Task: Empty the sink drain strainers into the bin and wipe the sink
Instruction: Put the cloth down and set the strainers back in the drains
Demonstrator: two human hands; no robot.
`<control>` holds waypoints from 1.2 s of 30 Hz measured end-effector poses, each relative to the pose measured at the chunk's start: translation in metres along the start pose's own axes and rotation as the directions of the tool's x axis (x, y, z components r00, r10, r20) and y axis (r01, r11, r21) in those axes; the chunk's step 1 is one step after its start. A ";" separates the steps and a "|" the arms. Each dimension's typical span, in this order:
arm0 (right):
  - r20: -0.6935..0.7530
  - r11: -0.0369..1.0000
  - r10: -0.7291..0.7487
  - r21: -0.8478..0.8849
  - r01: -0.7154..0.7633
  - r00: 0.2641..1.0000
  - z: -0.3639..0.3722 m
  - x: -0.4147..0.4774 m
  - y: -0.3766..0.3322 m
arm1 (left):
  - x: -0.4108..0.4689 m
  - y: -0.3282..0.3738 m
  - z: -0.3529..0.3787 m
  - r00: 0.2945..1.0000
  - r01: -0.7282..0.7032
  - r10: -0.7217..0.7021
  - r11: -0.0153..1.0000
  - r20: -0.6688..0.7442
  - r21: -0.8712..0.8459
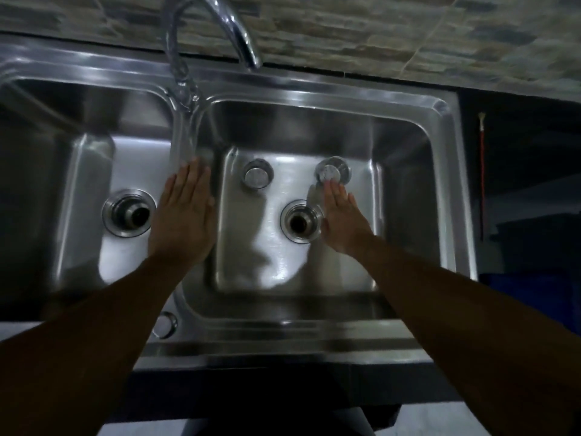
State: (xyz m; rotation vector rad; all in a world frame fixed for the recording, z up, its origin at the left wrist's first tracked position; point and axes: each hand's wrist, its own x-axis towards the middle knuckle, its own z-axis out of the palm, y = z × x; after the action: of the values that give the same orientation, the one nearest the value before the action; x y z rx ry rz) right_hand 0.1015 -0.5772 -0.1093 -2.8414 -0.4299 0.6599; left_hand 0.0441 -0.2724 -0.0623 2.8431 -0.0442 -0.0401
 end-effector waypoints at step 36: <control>-0.261 0.886 0.177 0.462 -0.038 0.949 0.084 0.027 -0.002 | 0.005 -0.007 0.017 0.995 0.012 -0.015 0.999 -0.102 -0.030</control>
State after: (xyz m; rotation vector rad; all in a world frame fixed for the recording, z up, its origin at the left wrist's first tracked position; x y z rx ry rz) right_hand 0.0861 -0.5569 -0.1935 -2.4643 -0.0509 0.2865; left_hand 0.0491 -0.2707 -0.0812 2.8111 -0.0026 0.1010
